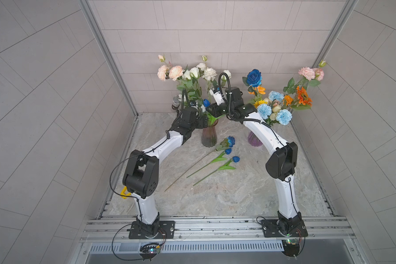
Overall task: Pick out blue flowers from the vase
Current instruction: Pick up the flower from the vase.
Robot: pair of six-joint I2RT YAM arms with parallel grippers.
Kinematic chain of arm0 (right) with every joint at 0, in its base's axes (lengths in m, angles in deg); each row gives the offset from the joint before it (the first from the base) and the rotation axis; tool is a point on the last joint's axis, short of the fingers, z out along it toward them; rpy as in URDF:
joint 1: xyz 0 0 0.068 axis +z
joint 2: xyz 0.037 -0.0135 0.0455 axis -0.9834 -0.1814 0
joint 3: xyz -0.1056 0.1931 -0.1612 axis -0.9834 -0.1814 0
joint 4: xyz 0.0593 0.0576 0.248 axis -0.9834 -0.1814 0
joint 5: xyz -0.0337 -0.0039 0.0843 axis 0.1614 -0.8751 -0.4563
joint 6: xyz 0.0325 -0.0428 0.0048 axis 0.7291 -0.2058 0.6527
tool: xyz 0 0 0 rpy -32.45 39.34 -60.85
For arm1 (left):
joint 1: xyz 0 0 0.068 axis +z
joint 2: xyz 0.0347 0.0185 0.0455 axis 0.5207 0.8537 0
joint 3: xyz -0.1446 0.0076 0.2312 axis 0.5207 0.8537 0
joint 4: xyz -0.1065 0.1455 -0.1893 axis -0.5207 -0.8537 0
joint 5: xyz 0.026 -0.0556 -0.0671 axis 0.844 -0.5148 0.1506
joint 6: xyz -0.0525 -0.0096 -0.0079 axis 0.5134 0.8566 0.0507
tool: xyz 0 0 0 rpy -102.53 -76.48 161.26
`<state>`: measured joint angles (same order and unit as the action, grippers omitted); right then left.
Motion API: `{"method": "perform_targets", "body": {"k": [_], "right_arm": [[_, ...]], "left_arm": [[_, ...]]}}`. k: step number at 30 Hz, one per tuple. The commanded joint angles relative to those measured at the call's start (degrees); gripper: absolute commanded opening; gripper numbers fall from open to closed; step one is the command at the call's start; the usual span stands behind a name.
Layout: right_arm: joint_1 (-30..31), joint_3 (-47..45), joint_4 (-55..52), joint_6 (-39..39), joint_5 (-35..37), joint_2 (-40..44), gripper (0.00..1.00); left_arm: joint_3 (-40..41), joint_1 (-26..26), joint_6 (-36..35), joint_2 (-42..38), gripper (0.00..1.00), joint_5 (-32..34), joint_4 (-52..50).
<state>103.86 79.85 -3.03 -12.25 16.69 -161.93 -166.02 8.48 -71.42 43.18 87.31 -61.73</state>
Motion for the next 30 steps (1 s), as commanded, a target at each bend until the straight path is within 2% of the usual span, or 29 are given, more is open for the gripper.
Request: {"method": "perform_targets", "body": {"k": [1, 6, 15, 30], "right_arm": [[-0.3, 2.3, -0.4, -0.4, 0.7, -2.5, 0.32], [-0.2, 3.3, -0.4, -0.1, 0.4, -3.2, 0.26], [-0.2, 3.2, -0.2, 0.3, 0.2, -2.6, 0.07], [-0.3, -3.5, 7.3, 1.4, 0.9, 6.9, 0.08]], "left_arm": [[0.0, 0.2, -0.6, -1.8, 0.94, 0.6, -1.1], [0.1, 0.2, -0.9, -2.0, 0.93, 0.5, -1.2], [0.0, 0.2, -1.3, -2.1, 0.94, 0.5, -1.5], [-0.6, 0.2, -0.9, -1.6, 0.94, 0.4, -2.0]]}}
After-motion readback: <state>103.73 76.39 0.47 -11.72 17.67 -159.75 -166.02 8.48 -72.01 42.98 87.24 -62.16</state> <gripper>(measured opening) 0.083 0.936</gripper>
